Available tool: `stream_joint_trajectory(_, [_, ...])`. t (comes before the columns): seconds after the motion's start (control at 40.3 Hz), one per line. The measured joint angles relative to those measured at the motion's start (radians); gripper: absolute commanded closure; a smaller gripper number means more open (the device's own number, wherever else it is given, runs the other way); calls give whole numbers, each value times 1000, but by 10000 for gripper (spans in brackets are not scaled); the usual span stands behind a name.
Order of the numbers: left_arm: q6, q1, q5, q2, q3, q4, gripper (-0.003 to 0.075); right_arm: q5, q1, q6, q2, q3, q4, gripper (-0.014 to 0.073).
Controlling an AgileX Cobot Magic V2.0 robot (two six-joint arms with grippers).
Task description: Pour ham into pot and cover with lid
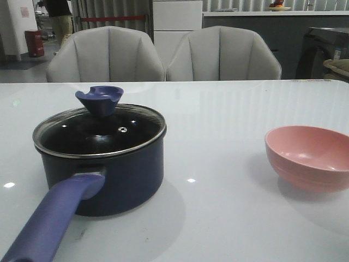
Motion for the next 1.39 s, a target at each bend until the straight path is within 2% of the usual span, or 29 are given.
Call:
stream_joint_trajectory(0.471, [0, 3, -15, -2, 22, 0, 606, 0, 0, 0, 0, 0, 0, 453])
stream_joint_trajectory(0.719, [-2, 61, -184, -129, 195, 0, 606, 0, 0, 0, 0, 0, 0, 453])
stream_joint_trajectory(0.967, [-37, 111, -215, -265, 328, 0, 606, 0, 0, 0, 0, 0, 0, 453])
stream_joint_trajectory(1.14, [-111, 121, -235, -265, 328, 16, 606, 2, 0, 0, 0, 0, 0, 453])
stream_joint_trajectory(1.388, [-137, 121, -233, -265, 328, 32, 606, 2, 0, 0, 0, 0, 0, 453])
